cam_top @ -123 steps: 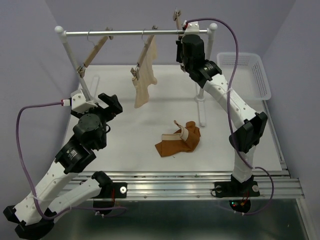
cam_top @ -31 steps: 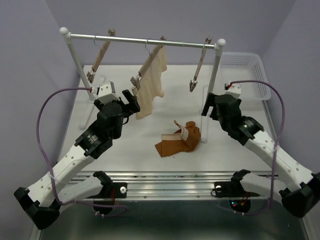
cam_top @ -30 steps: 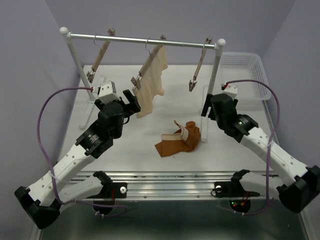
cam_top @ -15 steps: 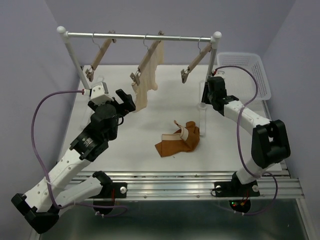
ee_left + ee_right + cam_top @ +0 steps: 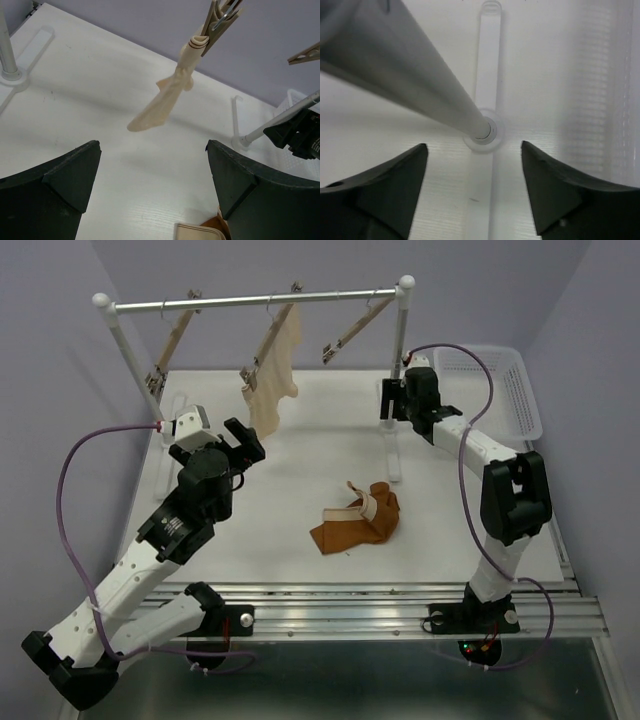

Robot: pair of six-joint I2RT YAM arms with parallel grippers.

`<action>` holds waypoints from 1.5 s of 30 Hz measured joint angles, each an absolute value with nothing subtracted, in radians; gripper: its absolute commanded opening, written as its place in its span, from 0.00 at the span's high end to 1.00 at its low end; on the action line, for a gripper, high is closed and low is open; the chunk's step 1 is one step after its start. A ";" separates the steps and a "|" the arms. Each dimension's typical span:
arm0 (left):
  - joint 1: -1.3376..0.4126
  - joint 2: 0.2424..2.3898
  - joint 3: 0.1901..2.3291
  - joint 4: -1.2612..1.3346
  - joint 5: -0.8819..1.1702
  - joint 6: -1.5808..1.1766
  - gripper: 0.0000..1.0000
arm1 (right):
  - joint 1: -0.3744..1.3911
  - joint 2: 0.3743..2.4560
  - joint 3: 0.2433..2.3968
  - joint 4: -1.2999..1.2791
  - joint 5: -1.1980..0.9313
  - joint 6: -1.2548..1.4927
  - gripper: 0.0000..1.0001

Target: Remove the underwear clipped to the hanger

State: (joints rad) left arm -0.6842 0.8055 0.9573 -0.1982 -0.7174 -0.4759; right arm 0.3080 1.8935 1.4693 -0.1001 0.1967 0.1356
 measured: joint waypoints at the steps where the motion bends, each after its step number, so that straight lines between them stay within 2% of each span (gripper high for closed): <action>1: -0.683 0.804 0.957 -0.202 -0.718 -0.478 0.01 | 0.309 1.879 1.455 -0.099 0.187 0.140 0.00; 9: -0.676 0.791 0.957 -0.217 -0.719 -0.493 0.01 | 0.333 1.522 1.140 -0.218 0.084 0.233 0.00; 12: -0.672 0.794 0.957 -0.218 -0.719 -0.495 0.01 | 0.474 1.420 1.055 -0.290 0.076 0.252 0.00; 15: -0.669 0.804 0.957 -0.218 -0.714 -0.494 0.01 | 0.636 1.425 0.997 -0.331 0.041 0.271 0.00; 17: -0.665 0.813 0.957 -0.217 -0.706 -0.495 0.01 | 0.670 1.451 0.965 -0.352 0.032 0.290 0.03; 18: -0.665 0.820 0.957 -0.218 -0.702 -0.495 0.01 | 0.674 1.485 0.952 -0.368 0.035 0.300 0.11; 19: -0.664 0.825 0.957 -0.218 -0.695 -0.495 0.01 | 0.674 1.523 0.952 -0.389 0.051 0.311 0.41; 20: -0.663 0.831 0.957 -0.218 -0.691 -0.496 0.01 | 0.674 1.562 0.953 -0.391 0.059 0.320 0.61; 21: -0.662 0.836 0.957 -0.218 -0.687 -0.496 0.01 | 0.674 1.592 0.955 -0.399 0.072 0.320 0.75; 22: -0.660 0.840 0.957 -0.218 -0.683 -0.497 0.01 | 0.674 1.628 0.963 -0.418 0.097 0.337 0.97; 23: -0.659 0.845 0.957 -0.221 -0.679 -0.499 0.01 | 0.674 1.645 0.970 -0.434 0.111 0.344 0.99; 31: -0.659 0.843 0.957 -0.227 -0.670 -0.512 0.01 | 0.622 1.542 1.122 -0.525 0.319 0.397 0.99; 38: -0.651 0.814 0.957 -0.230 -0.683 -0.519 0.01 | 0.220 1.492 1.392 -0.509 0.436 0.371 0.99; 45: -0.646 0.779 0.958 -0.242 -0.698 -0.533 0.01 | -0.040 1.660 1.764 -0.435 0.414 0.290 0.99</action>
State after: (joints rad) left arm -0.6456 0.7792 0.9577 -0.2417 -0.6975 -0.5335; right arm -0.0399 1.6604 1.7638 -0.4351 0.4141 0.2905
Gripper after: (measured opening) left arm 0.986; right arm 0.079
